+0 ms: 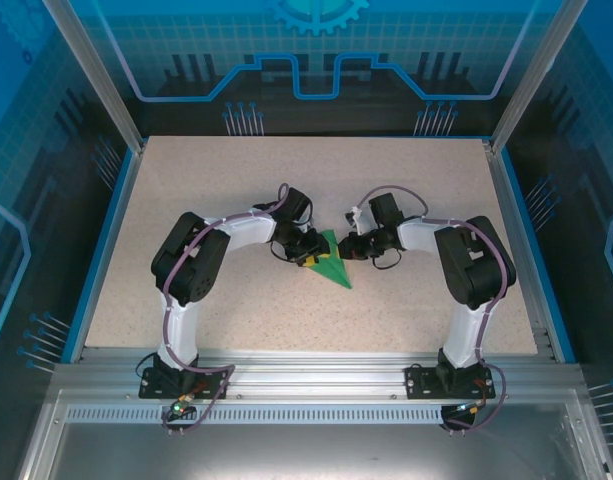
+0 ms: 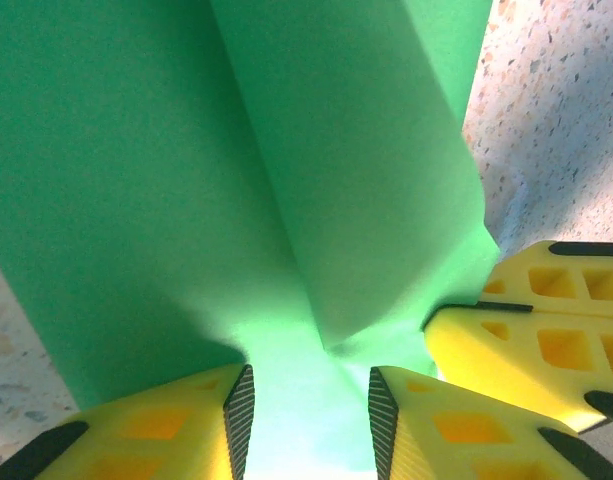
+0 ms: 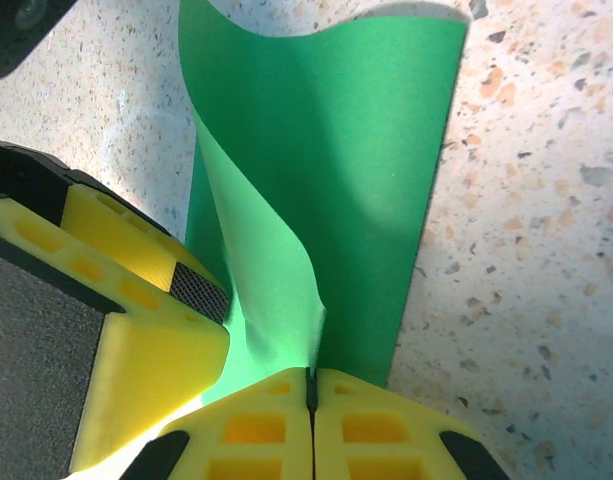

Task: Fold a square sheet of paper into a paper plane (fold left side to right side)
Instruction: Fourth fold the wing at the center of the table.

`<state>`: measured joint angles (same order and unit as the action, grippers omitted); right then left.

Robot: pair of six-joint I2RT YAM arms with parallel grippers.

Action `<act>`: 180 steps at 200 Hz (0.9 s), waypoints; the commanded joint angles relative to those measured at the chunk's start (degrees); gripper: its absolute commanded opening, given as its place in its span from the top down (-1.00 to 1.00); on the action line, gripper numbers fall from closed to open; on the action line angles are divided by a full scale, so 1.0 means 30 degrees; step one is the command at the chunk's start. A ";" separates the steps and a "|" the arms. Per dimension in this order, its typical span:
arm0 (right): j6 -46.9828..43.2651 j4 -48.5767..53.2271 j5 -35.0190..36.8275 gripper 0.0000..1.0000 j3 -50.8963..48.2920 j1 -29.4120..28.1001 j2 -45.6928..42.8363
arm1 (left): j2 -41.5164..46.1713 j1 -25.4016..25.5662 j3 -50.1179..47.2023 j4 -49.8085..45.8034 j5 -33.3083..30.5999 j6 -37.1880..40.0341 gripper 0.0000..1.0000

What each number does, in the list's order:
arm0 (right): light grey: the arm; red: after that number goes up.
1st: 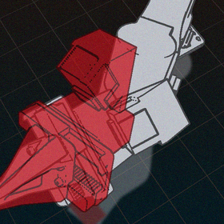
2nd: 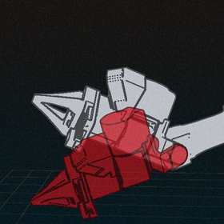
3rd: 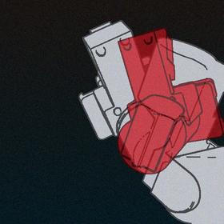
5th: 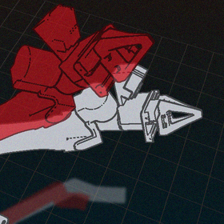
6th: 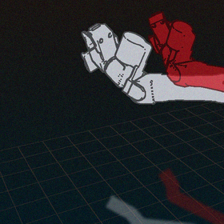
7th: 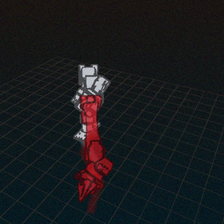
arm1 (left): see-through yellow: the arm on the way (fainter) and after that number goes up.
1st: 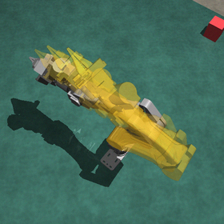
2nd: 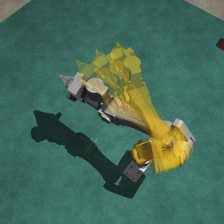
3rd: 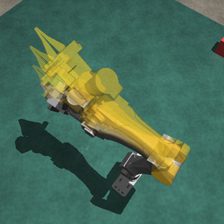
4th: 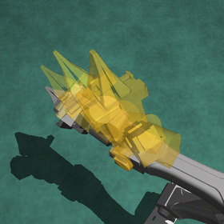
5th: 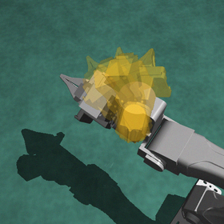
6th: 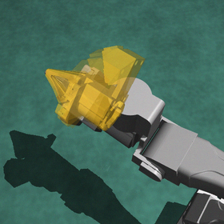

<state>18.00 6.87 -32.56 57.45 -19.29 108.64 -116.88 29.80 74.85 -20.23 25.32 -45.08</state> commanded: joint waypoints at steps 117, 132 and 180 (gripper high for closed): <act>-0.0593 0.1201 0.0147 0.88 0.0328 0.0102 0.1046 | -0.0214 0.0167 0.0466 -0.0587 0.0021 0.0173 0.20; -0.0661 0.1369 0.0345 0.88 0.0281 0.0007 0.1028 | -0.0093 0.0149 0.0536 -0.0634 0.0041 0.0227 0.20; -0.0580 0.1462 0.0678 0.87 0.0155 -0.0224 0.1203 | 0.0557 0.0130 0.1624 -0.1303 0.0194 0.0450 0.20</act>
<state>16.93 8.12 -32.03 58.13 -19.25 110.39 -116.90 29.80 76.75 -21.54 25.32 -44.91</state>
